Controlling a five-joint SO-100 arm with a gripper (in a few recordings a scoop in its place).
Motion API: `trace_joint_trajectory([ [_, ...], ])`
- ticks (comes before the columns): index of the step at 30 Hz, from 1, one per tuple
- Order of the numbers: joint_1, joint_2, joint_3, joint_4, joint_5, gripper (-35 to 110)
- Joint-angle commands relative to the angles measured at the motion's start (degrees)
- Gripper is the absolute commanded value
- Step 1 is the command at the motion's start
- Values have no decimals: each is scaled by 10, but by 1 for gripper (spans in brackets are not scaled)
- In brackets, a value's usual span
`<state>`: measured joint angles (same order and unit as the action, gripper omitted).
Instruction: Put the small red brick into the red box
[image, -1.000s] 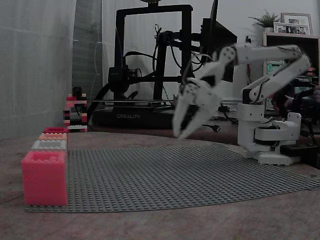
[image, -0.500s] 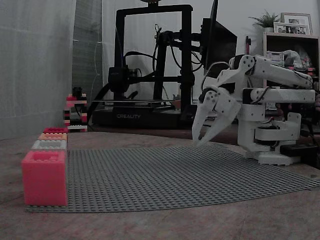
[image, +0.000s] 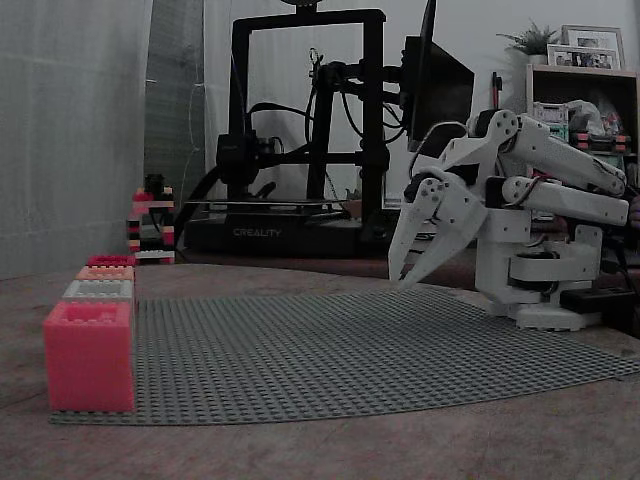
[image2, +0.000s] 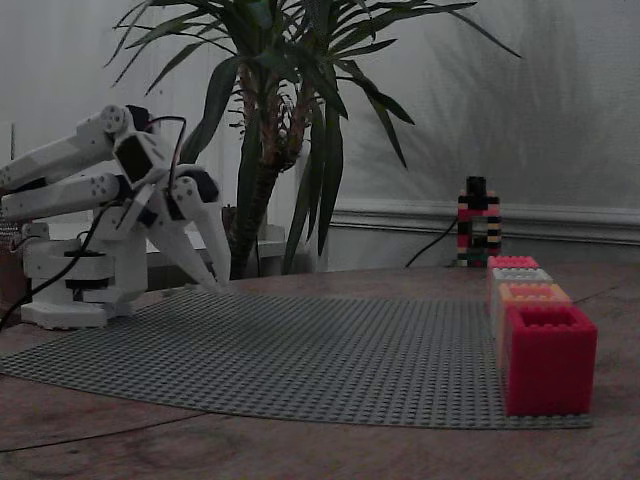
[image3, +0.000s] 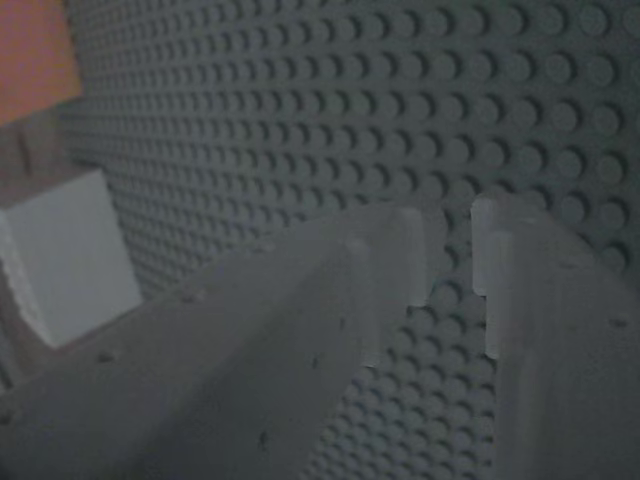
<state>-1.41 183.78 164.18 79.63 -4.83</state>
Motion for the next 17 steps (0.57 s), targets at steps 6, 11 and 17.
trace_joint_trajectory([
  [6, 2, 7, -2, 8, 10, 0],
  [11, 4, 7, -2, 8, 9, 0],
  [17, 5, 7, -2, 8, 6, 0],
])
